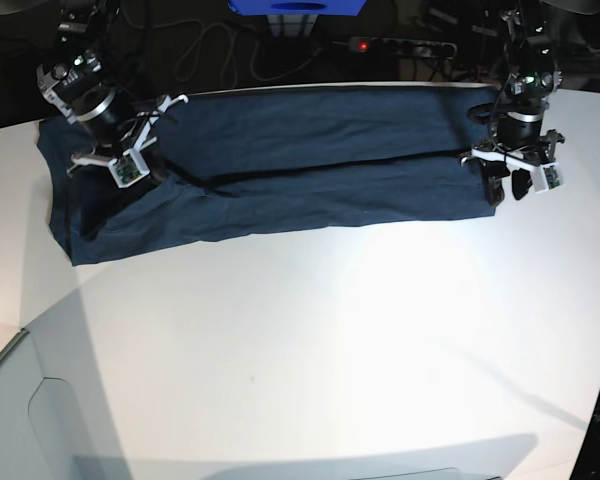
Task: Fold the T-shirt properly
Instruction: 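Move the right gripper along the strip to its end corner, then pinch the strip ends with the right and left grippers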
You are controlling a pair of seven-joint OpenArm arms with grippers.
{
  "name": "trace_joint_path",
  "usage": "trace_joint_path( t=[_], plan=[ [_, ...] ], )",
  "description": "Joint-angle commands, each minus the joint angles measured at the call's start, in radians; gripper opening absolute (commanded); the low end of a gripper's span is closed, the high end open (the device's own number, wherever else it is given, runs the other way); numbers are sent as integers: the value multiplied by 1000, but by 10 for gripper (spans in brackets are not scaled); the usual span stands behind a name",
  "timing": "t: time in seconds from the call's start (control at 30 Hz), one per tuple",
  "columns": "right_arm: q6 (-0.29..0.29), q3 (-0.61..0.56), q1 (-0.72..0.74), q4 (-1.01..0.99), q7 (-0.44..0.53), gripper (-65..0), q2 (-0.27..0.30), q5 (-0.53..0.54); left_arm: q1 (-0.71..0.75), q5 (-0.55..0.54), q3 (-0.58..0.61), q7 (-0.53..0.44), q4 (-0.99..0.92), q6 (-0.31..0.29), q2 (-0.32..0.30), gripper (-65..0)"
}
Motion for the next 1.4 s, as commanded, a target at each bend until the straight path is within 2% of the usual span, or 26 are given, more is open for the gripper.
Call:
trace_joint_path(
  t=[0.0,0.5,0.6,0.8,0.87,0.97,1.13,1.37],
  plan=[
    [15,-1,-8,19,42,-650,-1,17,2,-5,-6,-23,21,-2,-9,-382],
    [15,-3,-57,-2,53,-647,4,14,1,-6,-6,-23,21,-3,-9,-382],
    [15,-4,-74,-2,52,-579,4,14,1,-6,-6,-23,23,-3,-9,-382],
    [15,0,-108,12,61,-318,5,17,-1,-11,-60,-22,38,-3,-11,-381],
    [15,5,-111,31,62,-266,5,17,-2,-11,-74,-22,51,-3,-11,-380],
    [15,36,-105,58,62,-249,10,17,-2,-13,-97,-22,75,-3,-11,-364],
    [15,71,-25,33,50,-247,12,16,4,-13,-95,-22,86,-3,-5,-260],
    [15,71,93,-136,50,-248,25,13,27,-13,0,-22,89,-3,37,-252]
  ],
)
